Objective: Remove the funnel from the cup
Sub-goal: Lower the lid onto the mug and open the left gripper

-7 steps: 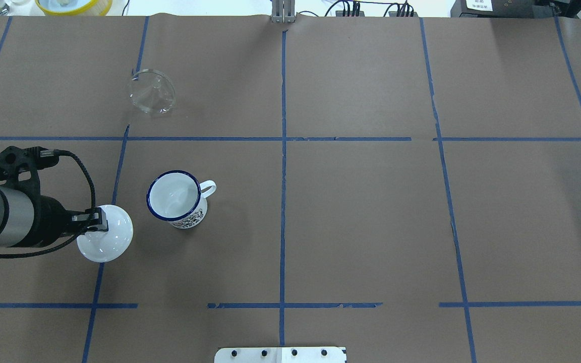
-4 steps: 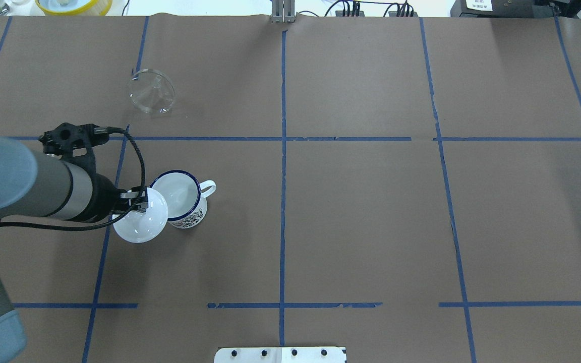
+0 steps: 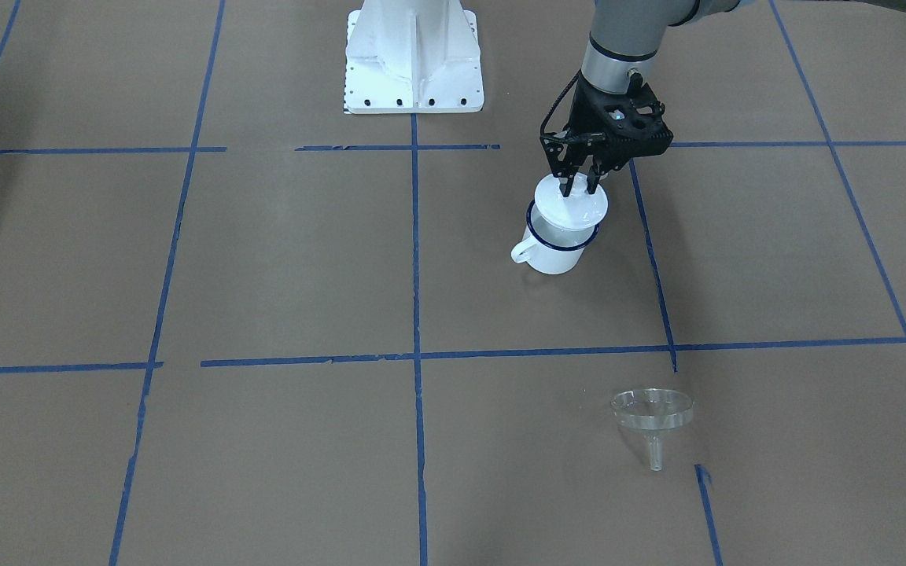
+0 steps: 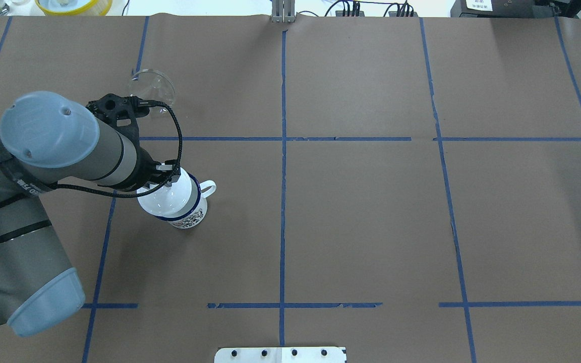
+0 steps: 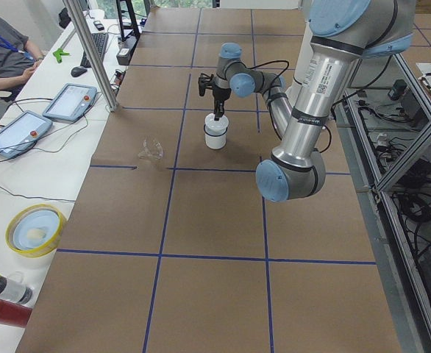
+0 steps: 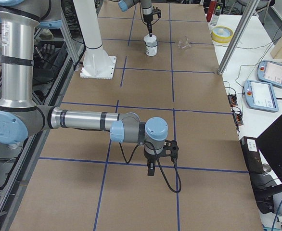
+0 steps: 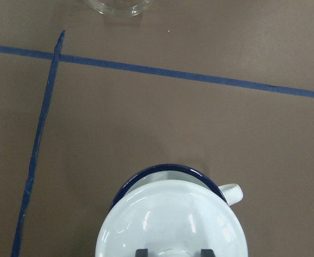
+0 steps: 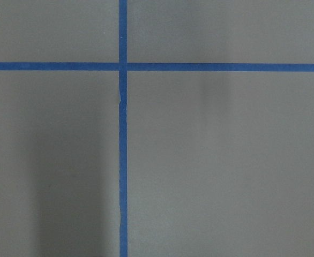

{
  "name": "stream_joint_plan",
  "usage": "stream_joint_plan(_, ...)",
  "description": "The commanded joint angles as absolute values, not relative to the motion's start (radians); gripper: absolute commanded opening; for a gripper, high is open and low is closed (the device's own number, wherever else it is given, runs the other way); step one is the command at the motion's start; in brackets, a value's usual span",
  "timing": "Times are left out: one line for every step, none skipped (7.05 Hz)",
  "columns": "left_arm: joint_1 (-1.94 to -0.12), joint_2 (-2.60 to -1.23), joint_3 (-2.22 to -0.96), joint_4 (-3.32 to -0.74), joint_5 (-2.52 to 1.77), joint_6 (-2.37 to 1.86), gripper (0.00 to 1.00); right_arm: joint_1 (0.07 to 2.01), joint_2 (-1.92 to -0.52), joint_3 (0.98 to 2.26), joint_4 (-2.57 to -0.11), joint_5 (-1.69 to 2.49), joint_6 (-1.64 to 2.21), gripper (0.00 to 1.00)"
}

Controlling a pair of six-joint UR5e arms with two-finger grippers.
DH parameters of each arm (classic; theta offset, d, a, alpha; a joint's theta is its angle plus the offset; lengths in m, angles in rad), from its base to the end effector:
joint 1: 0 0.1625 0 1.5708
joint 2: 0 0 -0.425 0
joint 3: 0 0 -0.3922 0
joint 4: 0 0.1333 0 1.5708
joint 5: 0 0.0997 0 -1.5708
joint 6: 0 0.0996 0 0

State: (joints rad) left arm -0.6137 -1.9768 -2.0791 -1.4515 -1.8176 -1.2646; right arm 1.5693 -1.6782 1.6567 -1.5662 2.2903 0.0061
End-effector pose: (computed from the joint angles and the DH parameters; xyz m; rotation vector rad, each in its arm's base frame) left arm 0.3836 -0.4035 0.2387 0.1419 0.8134 -0.1918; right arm 0.0670 -0.4451 0.6701 -0.0189 -0.7194 0.0105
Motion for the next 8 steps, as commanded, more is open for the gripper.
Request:
stream_joint_plan(-0.629,-1.982,-2.048,-1.453,-1.831,-1.236,0.00,1.569,-1.678,1.657,-1.566,2.290,0.006,1.00)
stream_joint_plan(-0.629,-2.011,-2.017,-1.453,-1.847,-1.235,0.00,1.569,-1.678,1.657,-1.566,2.290,0.006,1.00)
stream_joint_plan(-0.630,-2.016,-2.008,-1.454,-1.853,-1.233,0.00,1.569,-1.678,1.657,-1.566,2.290,0.006,1.00)
stream_joint_plan(-0.629,-2.016,-2.010,-1.454,-1.871,-1.233,0.00,1.569,-1.678,1.657,-1.566,2.290,0.006,1.00)
stream_joint_plan(-0.629,-2.016,-2.010,-1.454,-1.871,-1.233,0.00,1.569,-1.678,1.657,-1.566,2.290,0.006,1.00)
stream_joint_plan(-0.629,-2.016,-2.010,-1.454,-1.873,-1.233,0.00,1.569,-1.678,1.657,-1.566,2.290,0.006,1.00)
stream_joint_plan(-0.629,-2.014,-2.006,-1.457,-1.873,-1.232,0.00,1.569,-1.678,1.657,-1.566,2.290,0.006,1.00)
stream_joint_plan(-0.629,-2.014,-2.006,-1.456,-1.873,-1.218,0.00,1.569,-1.678,1.657,-1.566,2.290,0.006,1.00)
